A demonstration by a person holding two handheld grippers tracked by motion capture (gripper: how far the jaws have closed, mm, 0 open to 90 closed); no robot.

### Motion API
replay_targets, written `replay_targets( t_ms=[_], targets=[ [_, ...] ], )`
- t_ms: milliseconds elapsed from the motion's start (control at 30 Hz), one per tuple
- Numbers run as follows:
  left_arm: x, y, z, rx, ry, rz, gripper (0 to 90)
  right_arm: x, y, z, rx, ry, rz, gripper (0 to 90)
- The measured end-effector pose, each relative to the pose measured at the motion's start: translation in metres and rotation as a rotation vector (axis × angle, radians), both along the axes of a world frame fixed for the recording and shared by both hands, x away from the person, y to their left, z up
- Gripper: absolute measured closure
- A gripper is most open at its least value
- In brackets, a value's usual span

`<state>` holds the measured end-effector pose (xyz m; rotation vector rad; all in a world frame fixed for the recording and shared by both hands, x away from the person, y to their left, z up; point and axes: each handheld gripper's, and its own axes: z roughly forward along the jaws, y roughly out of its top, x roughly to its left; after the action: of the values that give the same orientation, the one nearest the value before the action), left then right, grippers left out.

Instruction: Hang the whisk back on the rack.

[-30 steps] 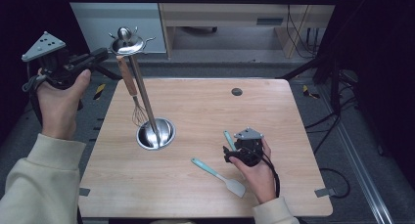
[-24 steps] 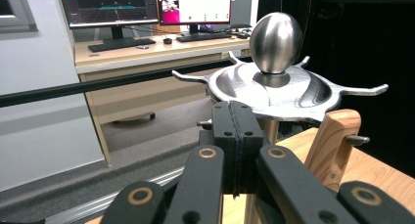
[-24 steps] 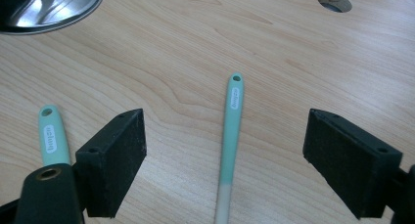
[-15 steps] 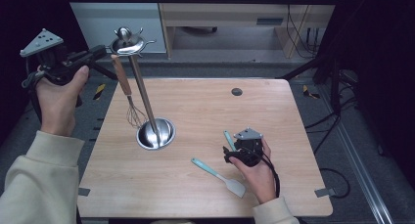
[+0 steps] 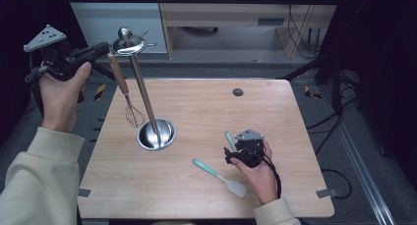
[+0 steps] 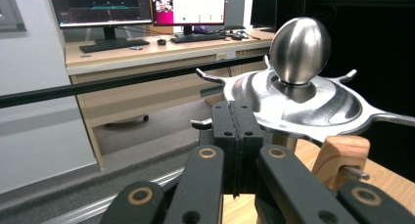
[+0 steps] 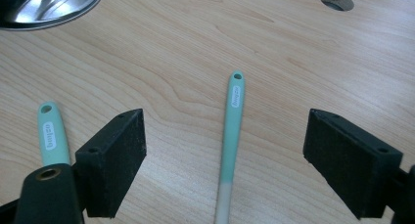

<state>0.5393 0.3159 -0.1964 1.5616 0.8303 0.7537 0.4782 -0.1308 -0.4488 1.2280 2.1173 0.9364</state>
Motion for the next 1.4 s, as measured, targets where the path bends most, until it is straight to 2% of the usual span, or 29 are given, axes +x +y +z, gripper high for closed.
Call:
replay_targets(
  t_ms=[33,67,300,467,767,800,833,867,933,1000,1067,1167,1300,1400],
  targets=[
    [0.001,0.001,0.0,0.005,-0.013,-0.002,90.0,0.0,0.0,0.0,0.001,-0.001,0.0,16.4],
    [0.0,0.001,-0.001,0.004,-0.002,-0.002,90.0,0.0,0.0,0.0,-0.002,0.0,0.0,16.4],
    [-0.007,0.006,-0.003,0.02,-0.008,0.024,90.0,0.0,0.0,0.0,-0.002,-0.002,-0.002,16.4],
    [-0.016,0.012,-0.01,0.032,-0.005,0.041,90.0,0.0,0.0,0.0,-0.003,-0.003,0.001,16.4],
    [-0.031,0.022,-0.039,0.048,0.03,0.059,90.0,0.0,0.001,-0.001,-0.007,-0.003,-0.001,16.4],
    [-0.034,0.022,-0.044,0.037,0.057,0.063,90.0,0.0,0.001,-0.001,-0.007,-0.001,-0.001,16.4],
    [-0.033,0.023,-0.047,0.05,0.04,0.063,90.0,0.0,0.001,-0.001,-0.01,0.0,0.0,16.4],
    [-0.035,0.024,-0.051,0.055,0.046,0.065,90.0,0.0,0.001,-0.001,-0.009,0.0,0.001,16.3],
    [-0.034,0.027,-0.059,0.069,0.012,0.059,90.0,0.0,0.001,-0.001,-0.012,-0.002,0.003,16.4],
    [-0.034,0.03,-0.067,0.082,0.005,0.061,88.9,0.0,0.002,-0.001,-0.011,0.0,0.0,16.3],
    [-0.039,0.029,-0.076,0.053,0.052,0.078,85.5,0.0,0.002,-0.002,-0.011,0.0,0.0,16.3],
    [-0.042,0.029,-0.087,0.044,0.087,0.095,80.8,0.0,0.002,-0.002,-0.009,0.001,0.0,16.3],
    [-0.045,0.028,-0.103,0.046,0.115,0.132,58.5,0.001,0.002,-0.002,-0.013,0.001,-0.002,16.3],
    [-0.048,0.025,-0.116,0.069,0.13,0.159,41.7,0.001,0.002,-0.002,-0.016,0.001,-0.001,16.3]
  ],
)
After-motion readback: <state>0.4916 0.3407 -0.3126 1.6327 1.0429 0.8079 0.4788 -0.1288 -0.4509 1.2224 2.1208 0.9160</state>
